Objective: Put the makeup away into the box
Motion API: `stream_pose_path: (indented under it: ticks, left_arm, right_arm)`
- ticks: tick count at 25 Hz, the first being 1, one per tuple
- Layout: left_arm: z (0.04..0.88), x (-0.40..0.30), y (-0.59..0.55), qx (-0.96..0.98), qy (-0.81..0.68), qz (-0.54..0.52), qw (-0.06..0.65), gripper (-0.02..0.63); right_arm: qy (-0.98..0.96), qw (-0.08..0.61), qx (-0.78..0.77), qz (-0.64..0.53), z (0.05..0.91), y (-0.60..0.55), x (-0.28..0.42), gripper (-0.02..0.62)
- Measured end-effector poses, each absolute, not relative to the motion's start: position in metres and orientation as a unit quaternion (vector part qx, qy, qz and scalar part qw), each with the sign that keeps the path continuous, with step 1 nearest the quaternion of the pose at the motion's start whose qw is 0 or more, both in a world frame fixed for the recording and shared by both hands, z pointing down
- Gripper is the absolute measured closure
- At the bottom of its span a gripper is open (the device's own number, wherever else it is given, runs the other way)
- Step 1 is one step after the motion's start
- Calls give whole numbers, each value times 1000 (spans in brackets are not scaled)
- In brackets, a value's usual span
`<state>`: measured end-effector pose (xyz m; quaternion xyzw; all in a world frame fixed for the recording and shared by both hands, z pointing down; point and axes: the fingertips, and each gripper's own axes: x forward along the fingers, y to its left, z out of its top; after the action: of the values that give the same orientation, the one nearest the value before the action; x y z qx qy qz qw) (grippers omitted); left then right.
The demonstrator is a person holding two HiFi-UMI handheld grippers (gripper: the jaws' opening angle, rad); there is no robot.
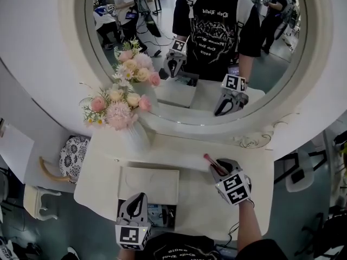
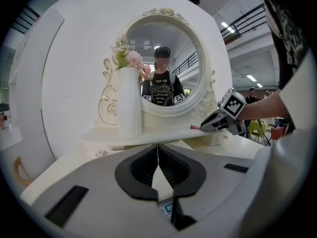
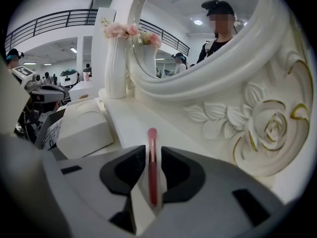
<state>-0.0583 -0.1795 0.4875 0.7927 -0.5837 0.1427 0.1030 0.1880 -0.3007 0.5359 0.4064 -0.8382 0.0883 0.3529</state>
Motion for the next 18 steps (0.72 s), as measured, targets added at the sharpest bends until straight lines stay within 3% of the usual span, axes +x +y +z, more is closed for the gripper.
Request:
stream_pose_path:
  ticks: [18]
  left_arm:
    - [481,-60,-181,809,-567,112,107,589]
  right_arm:
    - [-841,361,380,133,538,-299,185,543]
